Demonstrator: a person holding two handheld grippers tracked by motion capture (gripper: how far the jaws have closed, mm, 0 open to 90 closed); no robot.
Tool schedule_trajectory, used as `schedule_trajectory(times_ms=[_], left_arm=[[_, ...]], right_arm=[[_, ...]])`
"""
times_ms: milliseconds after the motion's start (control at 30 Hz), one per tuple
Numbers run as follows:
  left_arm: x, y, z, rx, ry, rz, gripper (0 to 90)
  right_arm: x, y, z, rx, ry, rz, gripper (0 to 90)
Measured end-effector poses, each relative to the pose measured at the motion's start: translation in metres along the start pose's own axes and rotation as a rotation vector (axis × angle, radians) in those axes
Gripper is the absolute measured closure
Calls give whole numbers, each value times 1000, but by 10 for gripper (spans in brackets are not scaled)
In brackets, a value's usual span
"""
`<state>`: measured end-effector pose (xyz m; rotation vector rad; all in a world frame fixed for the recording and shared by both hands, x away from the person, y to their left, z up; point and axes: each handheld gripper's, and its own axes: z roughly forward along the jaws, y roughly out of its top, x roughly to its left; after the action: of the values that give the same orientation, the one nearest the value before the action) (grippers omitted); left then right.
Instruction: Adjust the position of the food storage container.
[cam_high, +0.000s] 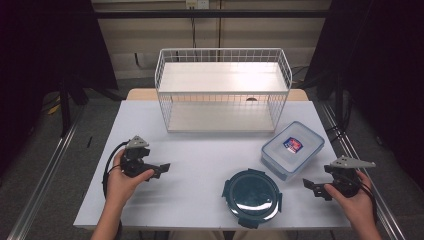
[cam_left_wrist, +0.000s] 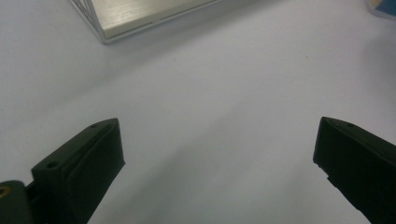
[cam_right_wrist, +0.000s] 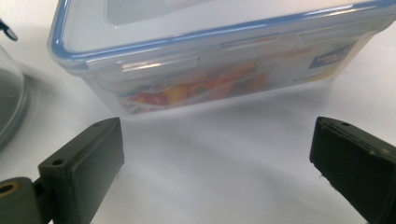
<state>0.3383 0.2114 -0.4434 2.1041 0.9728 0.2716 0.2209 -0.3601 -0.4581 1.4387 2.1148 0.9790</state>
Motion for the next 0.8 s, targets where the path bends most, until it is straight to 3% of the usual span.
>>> schedule_trajectory(times_ms=[67, 100, 167, 233, 367, 467, 700, 800], left_arm=[[1, 10, 6, -33, -7, 3, 14], [1, 14, 9, -25, -22, 19, 14], [0, 19, 15, -13, -24, 35, 14], [-2, 21, 21, -14, -57, 30, 13], [-6, 25, 25, 12, -47, 57, 13], [-5, 29, 24, -8, -37, 42, 13], [-5, 28, 24, -21, -36, 15, 13], [-4, 28, 23, -2, -40, 39, 13]], right_arm=[[2, -4, -1, 25, 6, -15, 25], [3, -5, -3, 22, 4, -11, 25], [6, -5, -11, -20, 15, -2, 25], [9, -4, -18, -40, 10, 14, 25], [12, -8, -19, -22, -5, 12, 24], [10, -10, -17, -12, -22, 28, 31], [16, -10, -18, -20, -10, 31, 91], [16, -6, -19, -37, -15, 32, 146]])
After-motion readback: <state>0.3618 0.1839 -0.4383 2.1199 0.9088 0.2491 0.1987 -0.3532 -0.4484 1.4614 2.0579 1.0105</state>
